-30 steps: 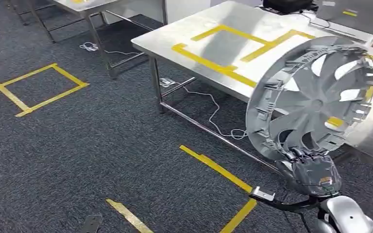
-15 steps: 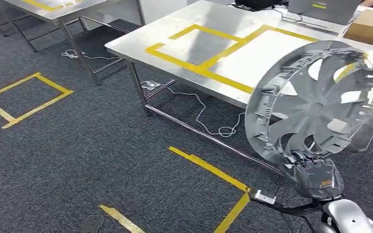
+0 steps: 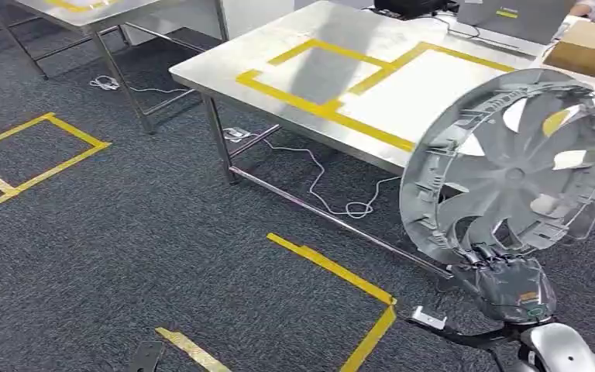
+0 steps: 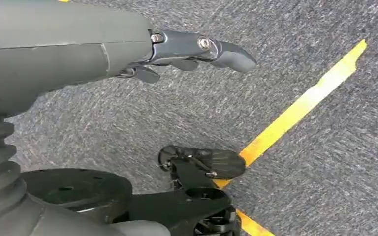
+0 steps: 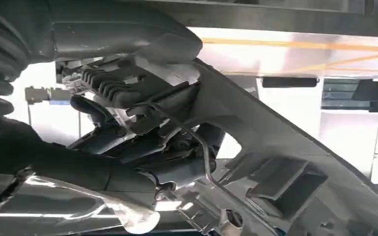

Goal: Take the parts from the cabinet and place them on the table.

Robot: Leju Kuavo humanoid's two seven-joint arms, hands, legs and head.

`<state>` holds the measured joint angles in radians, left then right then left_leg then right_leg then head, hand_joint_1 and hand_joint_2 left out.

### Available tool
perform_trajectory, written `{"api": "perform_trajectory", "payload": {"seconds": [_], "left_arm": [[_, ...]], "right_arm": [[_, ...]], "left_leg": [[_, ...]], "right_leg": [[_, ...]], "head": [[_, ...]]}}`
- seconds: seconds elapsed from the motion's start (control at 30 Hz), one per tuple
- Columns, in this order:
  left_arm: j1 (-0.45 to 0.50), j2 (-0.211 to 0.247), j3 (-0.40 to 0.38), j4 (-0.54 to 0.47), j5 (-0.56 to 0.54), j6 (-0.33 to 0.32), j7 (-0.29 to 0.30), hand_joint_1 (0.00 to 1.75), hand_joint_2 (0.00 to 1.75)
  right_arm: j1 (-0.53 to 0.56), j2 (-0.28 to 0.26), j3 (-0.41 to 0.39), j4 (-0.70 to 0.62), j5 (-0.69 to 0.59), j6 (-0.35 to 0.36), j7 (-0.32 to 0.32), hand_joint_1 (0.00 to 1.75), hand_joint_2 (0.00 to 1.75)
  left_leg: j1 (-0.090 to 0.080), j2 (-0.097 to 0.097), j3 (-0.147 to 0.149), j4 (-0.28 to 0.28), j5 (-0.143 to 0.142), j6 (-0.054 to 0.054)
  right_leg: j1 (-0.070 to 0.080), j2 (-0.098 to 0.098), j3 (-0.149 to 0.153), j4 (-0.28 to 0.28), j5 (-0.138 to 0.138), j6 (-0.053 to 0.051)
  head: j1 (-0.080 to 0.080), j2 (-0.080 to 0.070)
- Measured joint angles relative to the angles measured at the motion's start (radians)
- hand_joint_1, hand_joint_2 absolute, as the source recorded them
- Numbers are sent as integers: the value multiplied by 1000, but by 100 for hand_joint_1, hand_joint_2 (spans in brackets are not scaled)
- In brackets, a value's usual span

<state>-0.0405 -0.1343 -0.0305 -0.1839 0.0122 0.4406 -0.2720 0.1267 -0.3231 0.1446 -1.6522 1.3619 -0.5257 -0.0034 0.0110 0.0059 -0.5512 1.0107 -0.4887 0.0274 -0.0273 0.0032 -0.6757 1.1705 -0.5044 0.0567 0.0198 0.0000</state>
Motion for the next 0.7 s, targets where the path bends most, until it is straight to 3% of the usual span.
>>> {"api": "perform_trajectory", "payload": {"seconds": [0.03,0.07,0.1,0.2,0.27,0.3,0.37,0.4,0.43,0.47,0.53,0.57,0.6,0.63,0.7], "left_arm": [[0,-2,0,0,0,0,0,0,175],[0,-1,0,0,-1,2,0,0,175],[-1,-2,0,0,-2,2,0,0,175],[-1,-6,0,0,-3,8,2,0,175],[-3,-10,-1,0,-7,15,1,0,175],[-4,-12,-1,0,-9,16,2,0,175],[-3,-14,-1,0,-10,17,2,0,175],[-1,-15,-1,0,-11,17,2,0,175],[0,-15,-1,0,-12,17,3,0,175],[0,-15,-1,0,-12,18,3,0,175],[-1,-15,-1,0,-12,18,3,0,175],[0,-14,-1,0,-12,18,3,0,175],[-1,-14,-1,0,-12,18,3,0,175],[-5,-15,-1,0,-12,18,3,0,175],[-4,-15,-1,0,-13,20,3,0,175]], "right_arm": [[-1,0,-1,0,0,0,0,175,175],[-2,0,0,1,0,0,0,175,175],[-4,0,0,1,0,-1,-1,175,175],[1,0,1,2,1,-2,-1,175,175],[1,0,0,2,1,-2,0,175,175],[1,0,0,2,2,-2,0,175,175],[4,0,0,2,3,-3,4,175,175],[7,0,0,2,7,-3,8,175,175],[11,0,0,2,11,-3,12,175,175],[15,1,1,2,16,-3,16,175,175],[17,3,2,2,28,-3,16,175,175],[17,7,3,3,37,-2,16,175,175],[12,13,3,4,46,-2,17,175,175],[11,17,5,4,51,-2,18,175,175],[8,25,9,4,59,-1,22,175,175]], "left_leg": [[1,0,3,2,-4,-5],[-3,-1,2,4,-8,-12],[-7,-1,-4,15,-11,-18],[-4,2,-2,5,-8,-32],[-2,0,-11,36,-36,-41],[-2,-1,-35,91,-66,-42],[-2,-2,-120,262,-135,-43],[-2,-2,-148,313,-142,-42],[-2,-2,-156,317,-125,-39],[-3,-2,-146,283,-89,-35],[-9,-4,-85,124,16,-18],[-15,-7,-61,59,40,-4],[-16,-8,-50,42,31,0],[-18,-7,-45,24,16,-1],[-21,-8,-48,24,16,-1]], "right_leg": [[-2,-7,51,-96,39,2],[1,-14,73,-132,20,3],[5,-8,84,-151,20,-9],[10,-4,78,-146,19,-29],[5,-4,85,-150,20,-41],[6,-4,87,-150,18,-47],[10,-4,90,-150,14,-54],[11,-2,92,-150,12,-56],[13,1,96,-150,10,-58],[15,4,100,-150,7,-59],[19,9,115,-150,0,-58],[17,10,115,-150,-4,-57],[25,13,115,-145,-8,-50],[21,13,109,-146,-6,-46],[17,11,109,-152,-5,-37]], "head": [[0,0],[5,0],[16,0],[13,0],[8,0],[4,0],[4,0],[4,0],[4,0],[3,0],[4,0],[5,0],[6,0],[3,0],[3,0]]}}
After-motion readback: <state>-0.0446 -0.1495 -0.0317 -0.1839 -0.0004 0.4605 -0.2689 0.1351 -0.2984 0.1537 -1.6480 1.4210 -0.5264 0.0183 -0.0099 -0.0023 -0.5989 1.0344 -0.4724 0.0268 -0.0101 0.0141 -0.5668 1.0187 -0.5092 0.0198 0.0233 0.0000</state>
